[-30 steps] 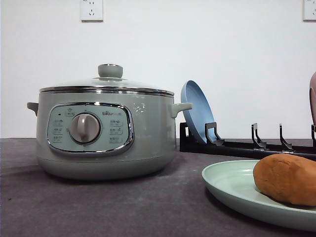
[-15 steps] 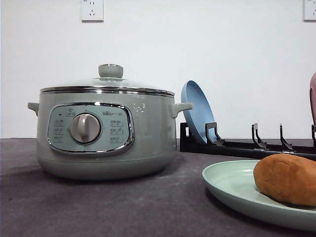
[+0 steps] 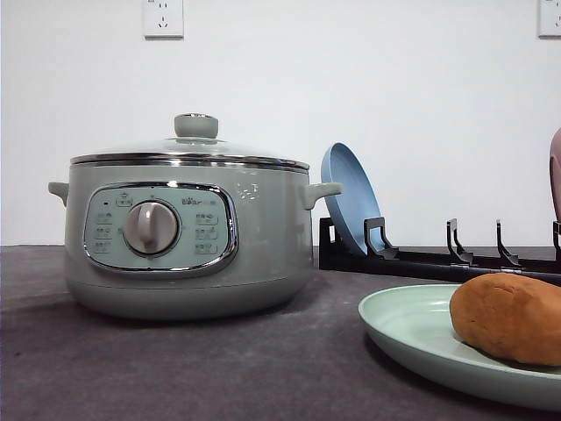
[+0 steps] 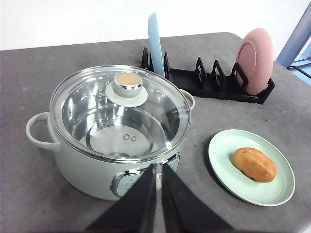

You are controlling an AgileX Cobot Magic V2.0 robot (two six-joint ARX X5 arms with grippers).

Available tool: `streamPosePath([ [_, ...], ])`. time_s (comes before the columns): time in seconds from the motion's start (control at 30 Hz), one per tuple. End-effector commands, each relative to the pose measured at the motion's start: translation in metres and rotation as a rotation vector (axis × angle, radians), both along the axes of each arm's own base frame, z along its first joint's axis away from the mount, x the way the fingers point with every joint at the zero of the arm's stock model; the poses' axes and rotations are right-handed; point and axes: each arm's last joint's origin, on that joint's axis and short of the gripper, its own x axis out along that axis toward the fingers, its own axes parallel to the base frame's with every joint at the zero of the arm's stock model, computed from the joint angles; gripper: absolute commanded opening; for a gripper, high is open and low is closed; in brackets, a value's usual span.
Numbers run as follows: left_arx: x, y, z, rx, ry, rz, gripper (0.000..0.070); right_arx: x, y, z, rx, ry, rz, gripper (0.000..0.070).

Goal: Transfer potato from steamer to green plate

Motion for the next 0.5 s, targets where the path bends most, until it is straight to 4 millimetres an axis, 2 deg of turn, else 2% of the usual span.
streamPosePath([
  [0.0, -0.0005, -0.0002, 0.0037, -0.012, -0.019, -0.006, 0.0000, -0.0005, -0.0002, 0.0049, 0.006, -0.027, 0.006, 0.0044],
  [0.47, -0.0004, -0.0002, 0.0037, -0.012, -0.018, -0.006, 0.0000, -0.0005, -0.0001, 0.0050, 0.007, -0.027, 0.008, 0.0044],
])
